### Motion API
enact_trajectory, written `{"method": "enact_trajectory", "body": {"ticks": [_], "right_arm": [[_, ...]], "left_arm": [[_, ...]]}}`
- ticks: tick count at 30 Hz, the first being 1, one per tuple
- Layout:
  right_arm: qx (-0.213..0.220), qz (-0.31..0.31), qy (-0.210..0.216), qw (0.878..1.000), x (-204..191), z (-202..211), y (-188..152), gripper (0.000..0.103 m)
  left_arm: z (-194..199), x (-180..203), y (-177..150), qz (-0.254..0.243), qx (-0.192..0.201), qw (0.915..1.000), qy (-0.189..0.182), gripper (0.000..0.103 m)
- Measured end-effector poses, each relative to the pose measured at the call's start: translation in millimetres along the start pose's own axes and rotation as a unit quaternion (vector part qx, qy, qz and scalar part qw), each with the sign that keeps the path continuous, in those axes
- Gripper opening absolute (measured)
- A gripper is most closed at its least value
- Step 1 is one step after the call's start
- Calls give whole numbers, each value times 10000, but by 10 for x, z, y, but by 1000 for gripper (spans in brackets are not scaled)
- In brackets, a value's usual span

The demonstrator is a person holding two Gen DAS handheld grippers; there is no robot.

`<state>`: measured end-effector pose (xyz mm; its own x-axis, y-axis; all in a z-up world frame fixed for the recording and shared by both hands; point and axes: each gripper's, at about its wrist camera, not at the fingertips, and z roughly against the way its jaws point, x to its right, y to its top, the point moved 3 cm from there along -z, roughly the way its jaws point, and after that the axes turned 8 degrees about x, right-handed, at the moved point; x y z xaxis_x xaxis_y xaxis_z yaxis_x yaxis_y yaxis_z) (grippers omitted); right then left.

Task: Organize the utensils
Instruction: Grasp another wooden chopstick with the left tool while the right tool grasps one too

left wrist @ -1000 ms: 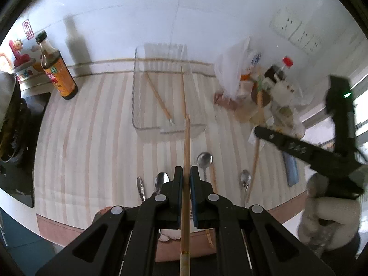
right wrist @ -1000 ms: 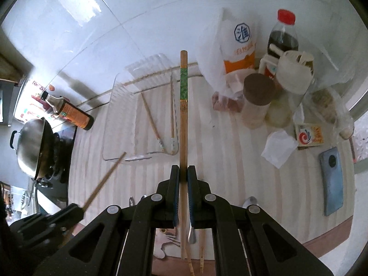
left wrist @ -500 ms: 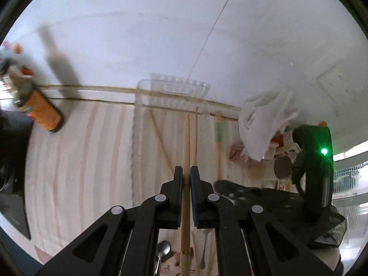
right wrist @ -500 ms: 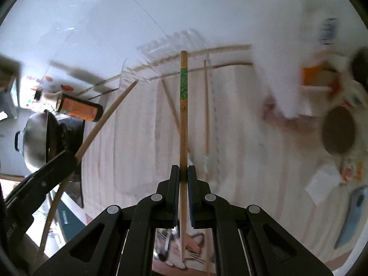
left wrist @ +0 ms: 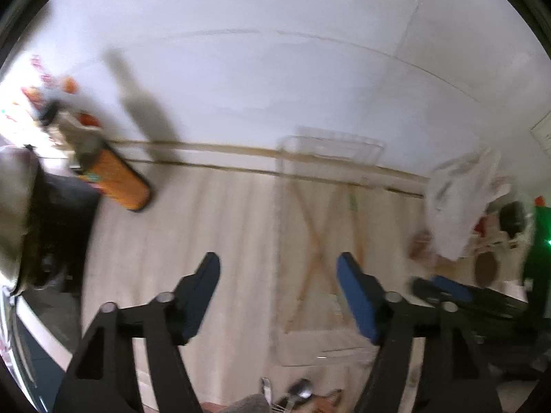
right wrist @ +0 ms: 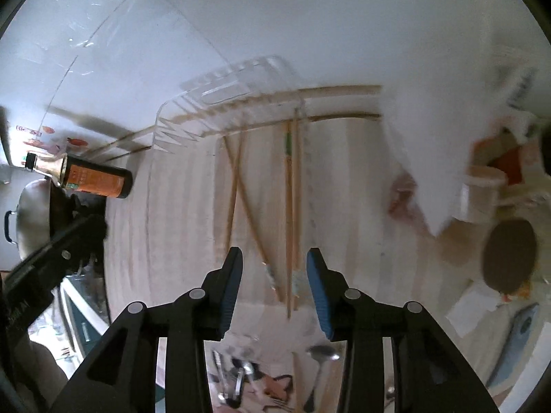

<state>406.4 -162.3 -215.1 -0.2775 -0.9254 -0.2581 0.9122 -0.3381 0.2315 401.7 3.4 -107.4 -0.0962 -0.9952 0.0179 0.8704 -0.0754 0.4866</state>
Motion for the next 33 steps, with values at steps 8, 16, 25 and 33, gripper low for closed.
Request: {"method": "enact_trajectory", "body": {"ticks": [8,16,25,33], "right_arm": [[774,-211,-358,9961,377,464,-543,50],[678,-899,-694,9912,990,571,-1506,48],[291,-1433,-800,9860,1455,500,-2296,25],[105,-1367,-737,9878,1368,350,-2572,25]], "left_arm": [[176,-139,-624,-234,290,9977,564,103],[-45,381,-1721,-639,-773,9948,163,102],[-487,1094,-2579,-947,-2082,9704,-780,50],[-596,1072,-2650,-1199,-1991,9708,-597,5]]}}
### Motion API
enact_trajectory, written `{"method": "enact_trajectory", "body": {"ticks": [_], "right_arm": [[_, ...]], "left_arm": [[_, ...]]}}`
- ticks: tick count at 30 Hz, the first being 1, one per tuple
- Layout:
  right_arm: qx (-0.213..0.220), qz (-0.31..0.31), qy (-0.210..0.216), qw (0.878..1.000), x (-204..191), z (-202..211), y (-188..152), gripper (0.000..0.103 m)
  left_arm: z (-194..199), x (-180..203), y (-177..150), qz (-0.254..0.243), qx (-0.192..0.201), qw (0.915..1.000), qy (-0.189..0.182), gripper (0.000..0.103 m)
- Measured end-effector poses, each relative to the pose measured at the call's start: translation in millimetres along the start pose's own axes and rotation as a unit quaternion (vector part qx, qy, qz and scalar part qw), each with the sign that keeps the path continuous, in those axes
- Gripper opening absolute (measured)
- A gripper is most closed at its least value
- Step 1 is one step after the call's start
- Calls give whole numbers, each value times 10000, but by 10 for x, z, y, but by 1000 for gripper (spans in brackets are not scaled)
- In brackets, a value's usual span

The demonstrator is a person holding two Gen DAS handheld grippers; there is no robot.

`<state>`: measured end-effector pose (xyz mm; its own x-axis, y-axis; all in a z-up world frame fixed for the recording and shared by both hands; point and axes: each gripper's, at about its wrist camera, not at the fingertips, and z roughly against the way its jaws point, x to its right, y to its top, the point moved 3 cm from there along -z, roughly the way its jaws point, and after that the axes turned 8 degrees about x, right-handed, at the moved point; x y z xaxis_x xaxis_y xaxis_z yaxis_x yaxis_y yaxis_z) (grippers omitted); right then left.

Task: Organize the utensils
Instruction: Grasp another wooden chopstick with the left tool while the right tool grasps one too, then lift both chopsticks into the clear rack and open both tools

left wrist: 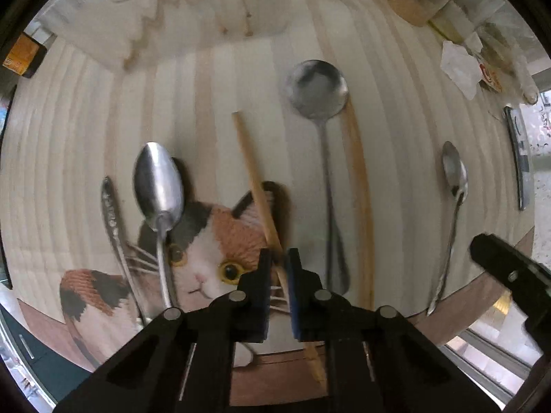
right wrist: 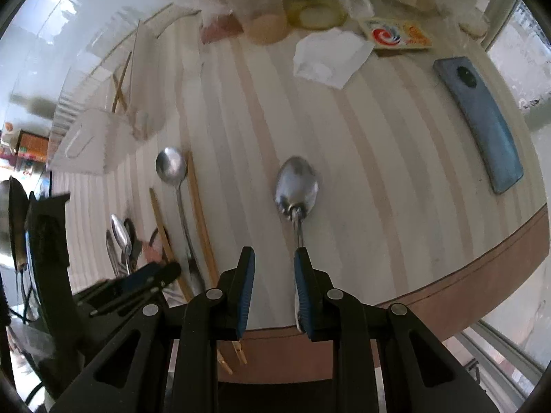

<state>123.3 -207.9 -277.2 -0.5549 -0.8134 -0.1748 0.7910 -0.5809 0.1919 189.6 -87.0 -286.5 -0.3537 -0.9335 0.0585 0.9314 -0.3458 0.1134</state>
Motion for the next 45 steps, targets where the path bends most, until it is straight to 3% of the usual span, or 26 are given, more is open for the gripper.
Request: {"method": "enact_trajectory", "body": {"ticks": [5,10,13,15,16,20,36,45], "right_arm": [[-255,254,137,9993,-215,-212,-147,25],[-436,584,249,9970,-506,-467,-252,25],[-547,980,56,9937,-651,-606,-345,24],[-429,1297,-193,9904,-712,-599,-381,15],[-446,1327,-255,9898,-710,-599,-394,7],[-419,1302,-604,9888,-589,-529,-411,7],[-552,1221,-510,9897,-517,-364,-487,7],[-567,1240,-488,9895,-375,-419,-360,7]], "left_arm": [[10,-247,-67,6,89,9996,259,4],[0,-423,-111,137,98,9995,274,5],[0,-473,-142,127,153,9993,302,5],[-51,-462,-166,129,171,9993,299,5],[-67,-439,-163,131,169,9993,290,5],[8,-492,-186,200,182,9994,235,5],[26,-504,-102,297,171,9993,164,7],[25,-494,-104,251,196,9993,187,5]]}}
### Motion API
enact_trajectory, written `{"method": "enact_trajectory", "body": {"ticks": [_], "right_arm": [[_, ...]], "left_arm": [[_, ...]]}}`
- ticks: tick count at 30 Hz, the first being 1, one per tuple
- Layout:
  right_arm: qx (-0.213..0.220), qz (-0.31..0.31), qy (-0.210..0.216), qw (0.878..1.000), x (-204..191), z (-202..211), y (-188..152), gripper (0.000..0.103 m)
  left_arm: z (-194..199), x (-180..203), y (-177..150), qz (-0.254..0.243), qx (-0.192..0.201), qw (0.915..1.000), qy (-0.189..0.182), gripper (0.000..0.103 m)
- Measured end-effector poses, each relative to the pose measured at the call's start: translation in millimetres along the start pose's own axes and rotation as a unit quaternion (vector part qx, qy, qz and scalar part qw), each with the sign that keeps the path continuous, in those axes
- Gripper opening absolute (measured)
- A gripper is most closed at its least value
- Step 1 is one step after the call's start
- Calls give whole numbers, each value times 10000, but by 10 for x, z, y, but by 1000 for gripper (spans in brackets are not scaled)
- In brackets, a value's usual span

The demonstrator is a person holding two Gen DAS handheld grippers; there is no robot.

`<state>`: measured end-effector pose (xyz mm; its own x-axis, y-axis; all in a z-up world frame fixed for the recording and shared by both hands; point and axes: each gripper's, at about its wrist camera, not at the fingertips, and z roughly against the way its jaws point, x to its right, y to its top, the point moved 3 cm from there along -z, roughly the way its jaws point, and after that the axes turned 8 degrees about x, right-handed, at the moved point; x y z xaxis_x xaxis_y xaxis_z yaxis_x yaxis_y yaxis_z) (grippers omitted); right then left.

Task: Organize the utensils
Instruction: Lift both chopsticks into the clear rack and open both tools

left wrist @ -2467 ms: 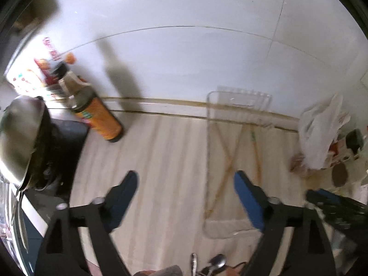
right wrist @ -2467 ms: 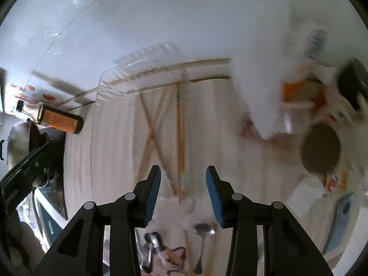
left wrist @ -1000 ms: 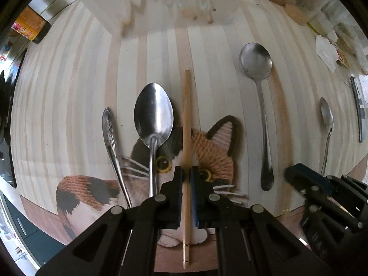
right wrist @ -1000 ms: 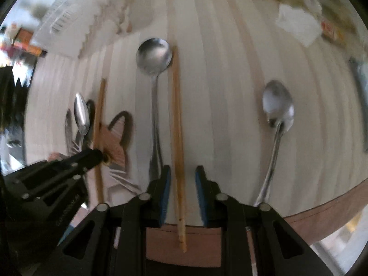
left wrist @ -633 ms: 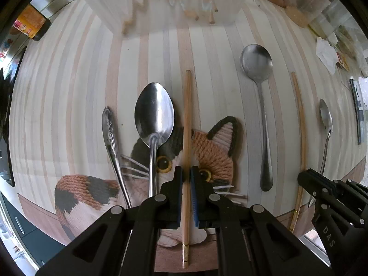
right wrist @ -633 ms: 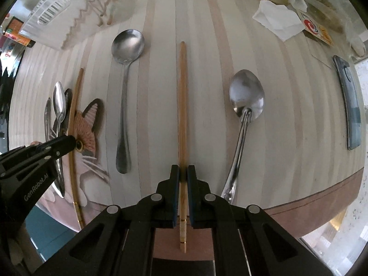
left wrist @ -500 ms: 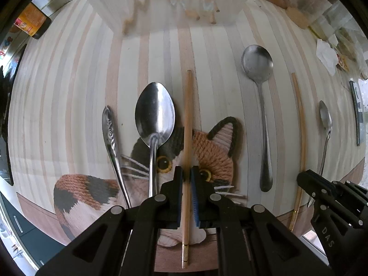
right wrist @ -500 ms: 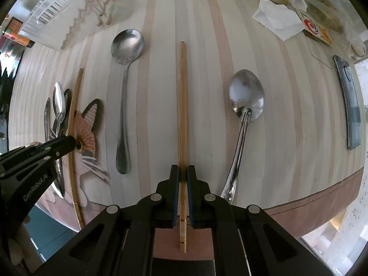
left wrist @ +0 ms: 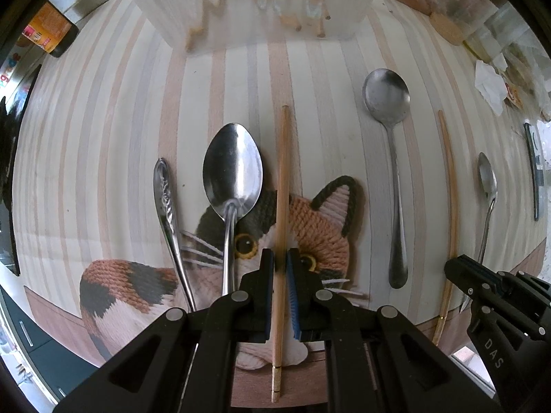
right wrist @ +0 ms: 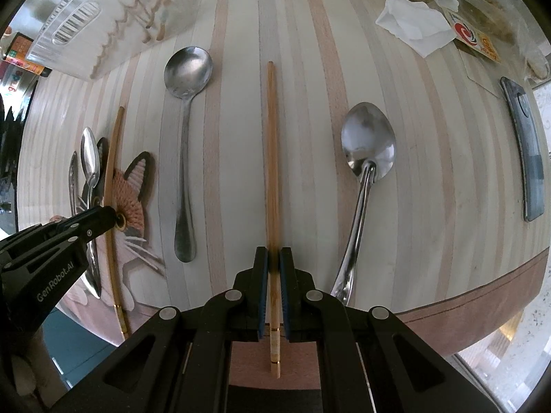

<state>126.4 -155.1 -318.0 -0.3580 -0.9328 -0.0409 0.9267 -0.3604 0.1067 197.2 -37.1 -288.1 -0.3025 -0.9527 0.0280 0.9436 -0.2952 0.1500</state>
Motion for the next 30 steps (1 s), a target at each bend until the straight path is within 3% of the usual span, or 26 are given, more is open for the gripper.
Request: {"method": "enact_trajectory", "body": {"ticks": [7,17,24,30], "right_arm": [[126,-76,-44,9999,-47,13,-47,7],[893,-145,150,9958,62,698,92,6],[1467,-217,509,9876,-12,1264,491,7],[1838,-137,1035,9774,-305,1618,1171,6]], "left_arm": [[290,137,-32,-201,474,9984,218,5],[1218,209,127,-273,1505,9882,49,4],[1848,6,619,73,2089,9774,-318,4],[2136,-300,1280,551,2147,9713,-862,4]]}}
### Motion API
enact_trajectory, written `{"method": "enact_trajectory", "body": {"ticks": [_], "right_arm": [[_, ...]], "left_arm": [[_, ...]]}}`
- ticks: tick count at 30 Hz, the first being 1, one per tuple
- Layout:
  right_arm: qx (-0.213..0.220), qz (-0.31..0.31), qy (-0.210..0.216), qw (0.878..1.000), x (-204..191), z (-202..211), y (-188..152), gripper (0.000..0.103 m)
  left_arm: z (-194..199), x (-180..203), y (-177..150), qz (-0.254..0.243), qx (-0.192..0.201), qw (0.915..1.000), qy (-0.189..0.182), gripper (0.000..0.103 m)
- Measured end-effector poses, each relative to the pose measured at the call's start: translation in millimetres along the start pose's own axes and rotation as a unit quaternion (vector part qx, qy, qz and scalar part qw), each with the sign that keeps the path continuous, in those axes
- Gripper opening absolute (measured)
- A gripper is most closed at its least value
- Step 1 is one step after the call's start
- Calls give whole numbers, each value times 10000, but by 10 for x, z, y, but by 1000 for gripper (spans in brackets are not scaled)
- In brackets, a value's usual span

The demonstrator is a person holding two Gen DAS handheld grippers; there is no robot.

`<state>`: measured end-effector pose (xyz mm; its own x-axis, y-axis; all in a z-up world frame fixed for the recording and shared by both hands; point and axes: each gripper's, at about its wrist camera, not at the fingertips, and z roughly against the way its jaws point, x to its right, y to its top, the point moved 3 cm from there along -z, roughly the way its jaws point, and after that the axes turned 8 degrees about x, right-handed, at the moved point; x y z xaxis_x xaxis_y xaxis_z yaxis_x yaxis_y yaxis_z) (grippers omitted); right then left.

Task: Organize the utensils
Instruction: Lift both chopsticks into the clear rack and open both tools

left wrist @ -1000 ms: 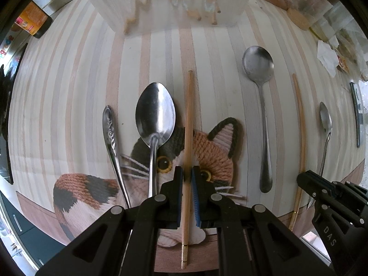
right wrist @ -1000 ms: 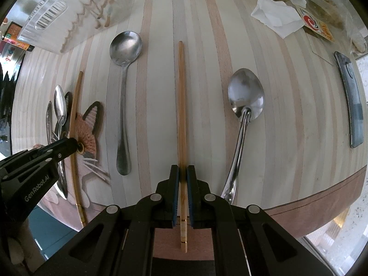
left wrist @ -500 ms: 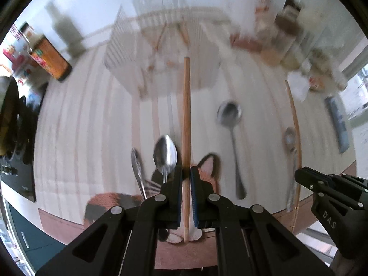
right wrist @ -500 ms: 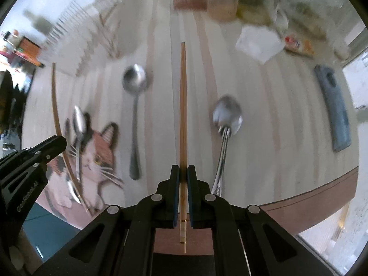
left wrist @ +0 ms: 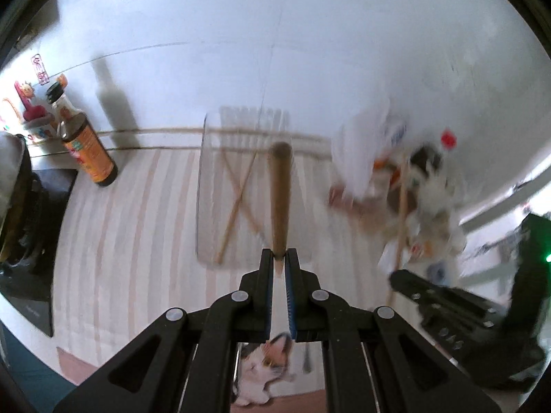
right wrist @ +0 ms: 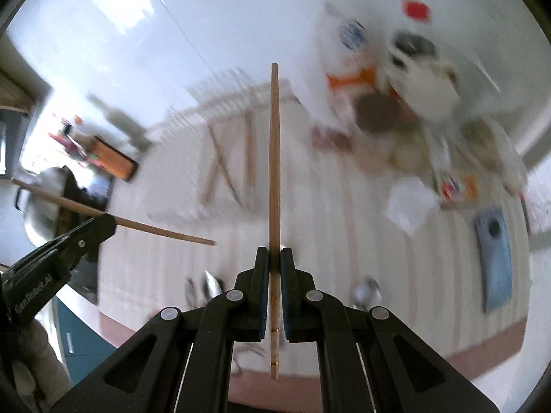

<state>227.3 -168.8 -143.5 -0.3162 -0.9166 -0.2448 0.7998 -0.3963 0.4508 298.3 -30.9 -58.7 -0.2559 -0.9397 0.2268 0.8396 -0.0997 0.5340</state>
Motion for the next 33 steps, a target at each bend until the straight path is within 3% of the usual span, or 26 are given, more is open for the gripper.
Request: {"method": "enact_trajectory", "body": {"ticks": [7,12,17,21,22,23,26,29,32,33], "right_arm": [[175,74,182,9997,-423,-407,799,6],[54,67,82,9999,-587,-831,1172,6],[-453,140,55,9989,-643,-1339,1200,7],[-812,219,11,9965,-636,-1573,1074,9],[-808,211,-4,9965,-620,-1570,1049,15],[-794,199,-27,9966,-599,-1556,1048,26],[-698,132,-52,9975,-505,-1446,999,35],[-574,119,-94,9982,-425,-1308,927,41],[-447,9,-127,9989,-294,-1131,819,45],[-418,-51,-116,9990,-234,-1064,777,45]], "left_arm": [[-369,-291,649,239,-99,9996,99,4],[-908,-418,797,205,-660,9972,278,4],[-1270,-545,722,198,-1287,9911,280,6],[-1174,-536,649,85,-1282,9911,361,9],[-1126,-533,637,49,-1213,9918,395,10],[-1070,-523,619,-7,-1132,9926,432,18],[-897,-550,545,-72,-877,9940,646,65],[-649,-635,430,37,-496,9949,879,73],[-468,-712,296,37,-181,9937,1105,97],[-389,-755,226,45,-28,9929,1187,99]]}}
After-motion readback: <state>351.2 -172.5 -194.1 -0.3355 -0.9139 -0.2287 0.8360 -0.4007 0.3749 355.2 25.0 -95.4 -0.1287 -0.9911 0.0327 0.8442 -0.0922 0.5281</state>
